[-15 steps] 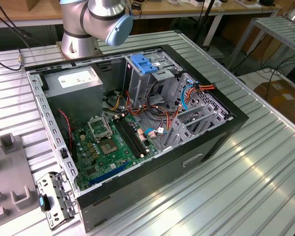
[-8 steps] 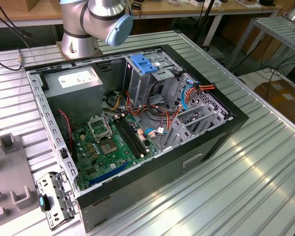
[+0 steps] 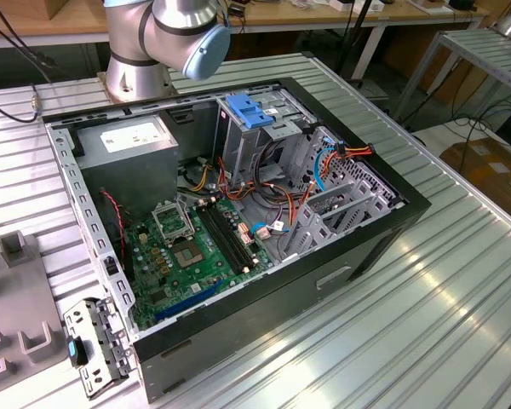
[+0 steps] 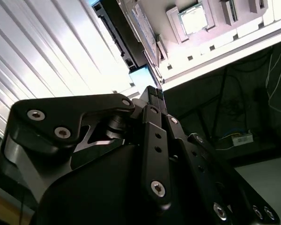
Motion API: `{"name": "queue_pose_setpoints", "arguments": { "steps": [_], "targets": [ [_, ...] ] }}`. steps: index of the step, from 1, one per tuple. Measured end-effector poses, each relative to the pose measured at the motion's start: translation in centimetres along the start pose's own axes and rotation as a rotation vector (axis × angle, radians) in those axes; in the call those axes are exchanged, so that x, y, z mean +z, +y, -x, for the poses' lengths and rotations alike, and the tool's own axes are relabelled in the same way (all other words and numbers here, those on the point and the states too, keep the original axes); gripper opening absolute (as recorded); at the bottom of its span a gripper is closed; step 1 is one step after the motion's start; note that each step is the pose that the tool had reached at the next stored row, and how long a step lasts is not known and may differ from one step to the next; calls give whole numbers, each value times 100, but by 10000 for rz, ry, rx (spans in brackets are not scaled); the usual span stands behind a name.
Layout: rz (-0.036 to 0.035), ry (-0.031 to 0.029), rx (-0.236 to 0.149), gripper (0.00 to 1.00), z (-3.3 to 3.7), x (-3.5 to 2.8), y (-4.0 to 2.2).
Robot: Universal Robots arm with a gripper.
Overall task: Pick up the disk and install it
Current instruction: 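Pick up the disk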
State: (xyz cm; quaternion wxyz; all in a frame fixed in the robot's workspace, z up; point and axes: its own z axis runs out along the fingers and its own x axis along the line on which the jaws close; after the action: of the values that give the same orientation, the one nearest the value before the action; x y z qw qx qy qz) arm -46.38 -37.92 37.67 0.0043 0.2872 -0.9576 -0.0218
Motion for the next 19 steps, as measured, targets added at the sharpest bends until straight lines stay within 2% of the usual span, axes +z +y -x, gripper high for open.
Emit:
{"name": "queue_pose_setpoints", "arguments": {
  "steps": [5, 8, 10, 16, 17, 19],
  "targets": [
    [-2, 43, -905, 11, 0, 0, 0],
    [-1, 77, -1628, 11, 0, 1, 0],
    [1, 107, -2319, 11, 0, 2, 0],
    [6, 164, -3636, 11, 0, 5, 0],
    [6, 178, -3995, 11, 0, 6, 0],
    [-1, 185, -4333, 11, 0, 6, 0]
  ]
}}
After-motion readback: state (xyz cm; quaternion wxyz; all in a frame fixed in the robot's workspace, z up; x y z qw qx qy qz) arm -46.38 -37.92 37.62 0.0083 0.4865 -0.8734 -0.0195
